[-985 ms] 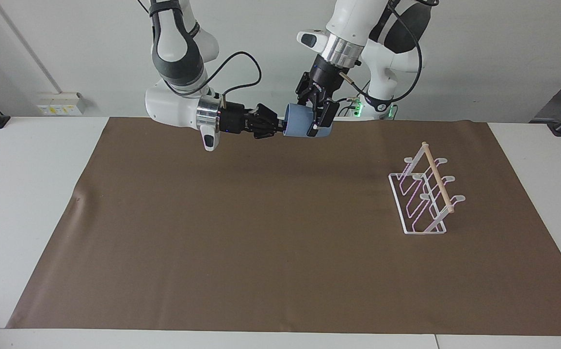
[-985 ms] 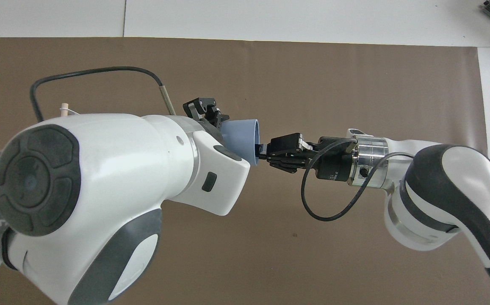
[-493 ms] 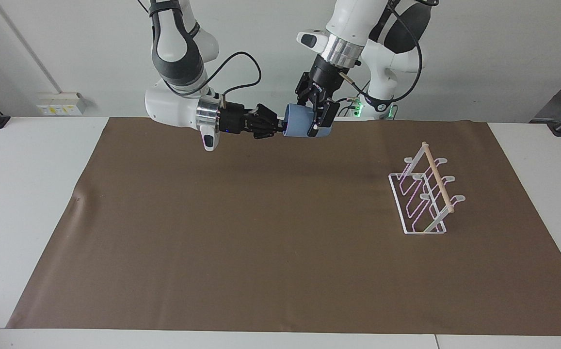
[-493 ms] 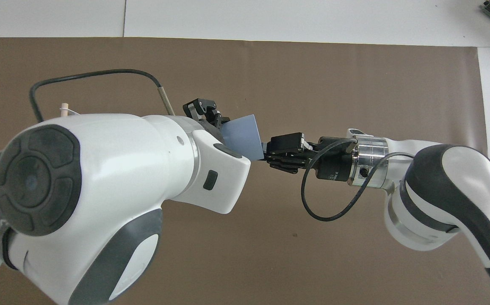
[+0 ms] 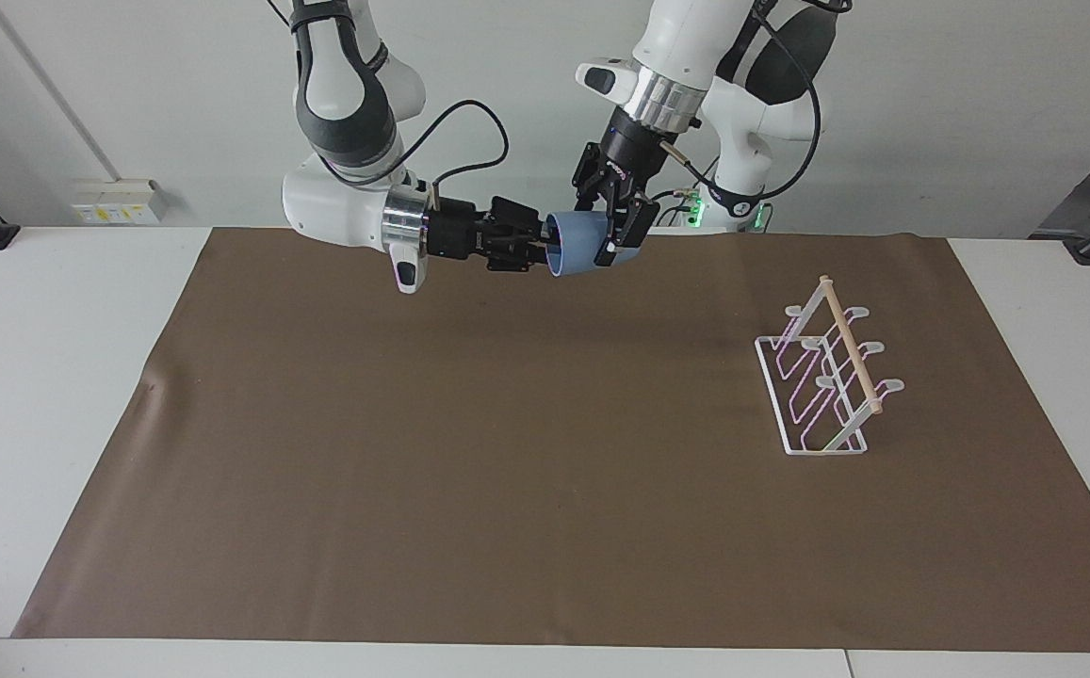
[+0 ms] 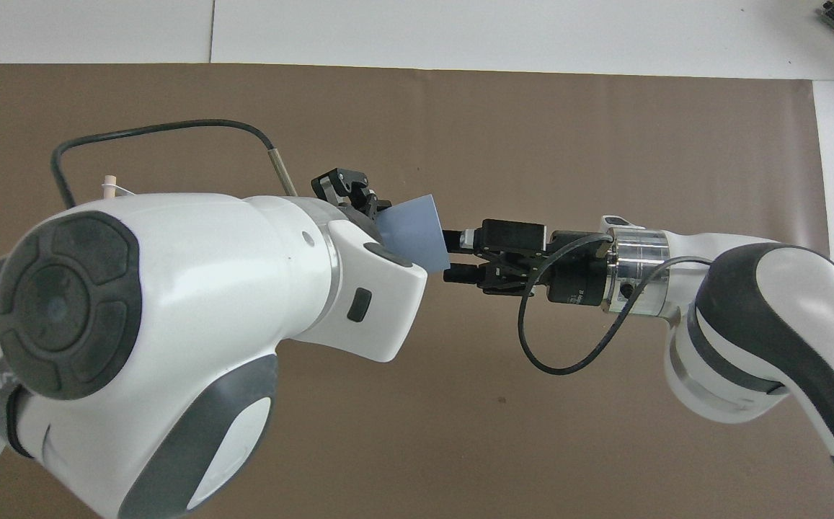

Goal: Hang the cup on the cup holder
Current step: 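Open the right gripper and pull it back from the cup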

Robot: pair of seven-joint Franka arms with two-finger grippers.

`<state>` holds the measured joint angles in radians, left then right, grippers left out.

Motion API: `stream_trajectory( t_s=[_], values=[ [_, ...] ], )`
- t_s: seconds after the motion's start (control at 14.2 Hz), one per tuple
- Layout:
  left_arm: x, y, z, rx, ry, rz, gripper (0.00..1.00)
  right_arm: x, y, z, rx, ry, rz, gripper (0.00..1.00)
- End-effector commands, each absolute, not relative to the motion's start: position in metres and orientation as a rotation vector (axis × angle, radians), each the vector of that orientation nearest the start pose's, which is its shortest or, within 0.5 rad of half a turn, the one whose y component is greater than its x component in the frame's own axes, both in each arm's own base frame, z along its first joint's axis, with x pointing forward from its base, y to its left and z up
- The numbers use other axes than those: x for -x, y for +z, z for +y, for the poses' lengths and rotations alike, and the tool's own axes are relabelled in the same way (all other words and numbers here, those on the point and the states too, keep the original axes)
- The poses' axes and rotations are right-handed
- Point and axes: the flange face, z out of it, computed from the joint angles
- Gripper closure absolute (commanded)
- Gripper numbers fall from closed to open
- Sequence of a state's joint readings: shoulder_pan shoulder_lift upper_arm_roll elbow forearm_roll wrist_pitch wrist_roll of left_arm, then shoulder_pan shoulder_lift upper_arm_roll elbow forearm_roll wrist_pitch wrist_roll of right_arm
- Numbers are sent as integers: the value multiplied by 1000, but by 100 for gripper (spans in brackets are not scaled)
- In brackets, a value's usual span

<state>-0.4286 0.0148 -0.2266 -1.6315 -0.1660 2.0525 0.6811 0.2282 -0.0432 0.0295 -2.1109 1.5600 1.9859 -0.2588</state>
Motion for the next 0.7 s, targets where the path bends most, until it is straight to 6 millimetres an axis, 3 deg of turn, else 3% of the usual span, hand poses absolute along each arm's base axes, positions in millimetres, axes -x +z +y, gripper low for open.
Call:
stream_trajectory(
  t_s=[0.0, 0.28, 0.42, 0.63],
  values=[
    [-470, 630, -368, 2604, -602, 1918, 100, -532, 499, 167, 1915, 38, 269, 0],
    [-471, 619, -339, 2606, -398, 1878, 100, -544, 510, 129, 2285, -19, 182, 0],
    [-475, 607, -311, 2594, -295, 1817, 100, -547, 510, 116, 2472, -53, 96, 0],
    [-462, 589, -277, 2494, 1, 1754, 100, -552, 505, 99, 2703, -139, -12, 0]
  ],
)
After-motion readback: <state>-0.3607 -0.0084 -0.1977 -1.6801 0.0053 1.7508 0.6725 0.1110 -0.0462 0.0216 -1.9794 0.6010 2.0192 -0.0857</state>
